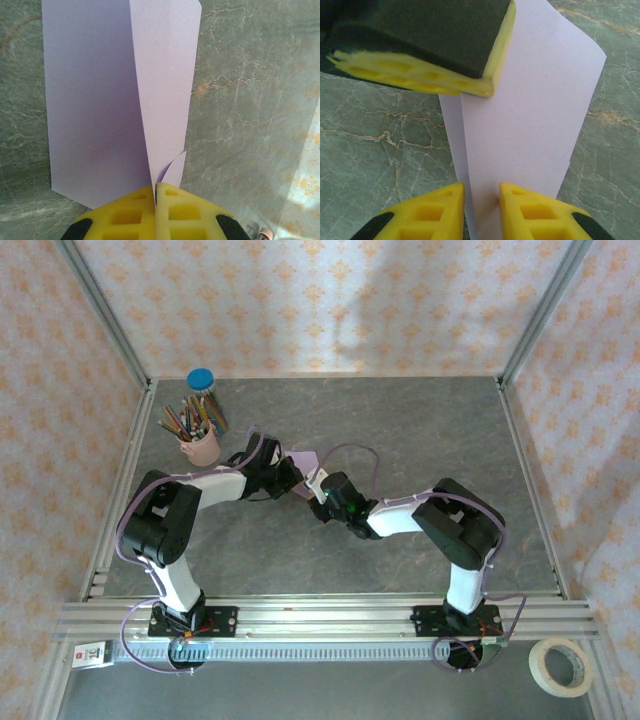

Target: Fold a paper plane with a square sheet of paper (pick it up from the middle)

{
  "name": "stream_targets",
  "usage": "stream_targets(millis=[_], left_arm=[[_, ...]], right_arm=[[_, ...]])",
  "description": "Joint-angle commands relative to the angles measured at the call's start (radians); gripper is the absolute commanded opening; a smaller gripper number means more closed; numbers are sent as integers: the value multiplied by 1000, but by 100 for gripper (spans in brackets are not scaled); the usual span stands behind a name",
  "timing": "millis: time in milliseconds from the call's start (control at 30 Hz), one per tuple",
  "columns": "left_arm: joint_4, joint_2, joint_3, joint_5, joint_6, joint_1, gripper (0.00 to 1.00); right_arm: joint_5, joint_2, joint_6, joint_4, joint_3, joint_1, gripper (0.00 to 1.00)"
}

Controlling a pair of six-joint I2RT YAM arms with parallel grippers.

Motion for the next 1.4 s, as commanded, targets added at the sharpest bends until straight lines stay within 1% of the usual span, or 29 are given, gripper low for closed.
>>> stream_targets(millis=[0,267,533,633,800,933,1000,1167,1367], left_arm=[[-11,10,16,12,-11,-9,1],[-21,3,16,13,-12,-9,2],[-33,-16,25,17,-11,0,9],[-37,-31,26,17,-11,17,15],[-23,-82,5,12,-14,64,35],[65,-148,-67,15,-45,105,48],[117,-174,-105,17,-58,110,51],[242,-226,-196,22,-79,110,54],[351,-265,-286,20,-90,110,54]], right_arm=[[28,13,11,18,25,7,23],[40,19,17,19,25,7,17],[40,4,17,35,5,8,9],[38,-3,17,44,-5,8,6],[20,-12,31,71,-25,8,2],[-21,-15,80,121,-55,6,1],[-43,-12,110,146,-68,7,1],[-88,-10,192,199,-89,3,0],[-150,1,281,238,-98,-12,0]])
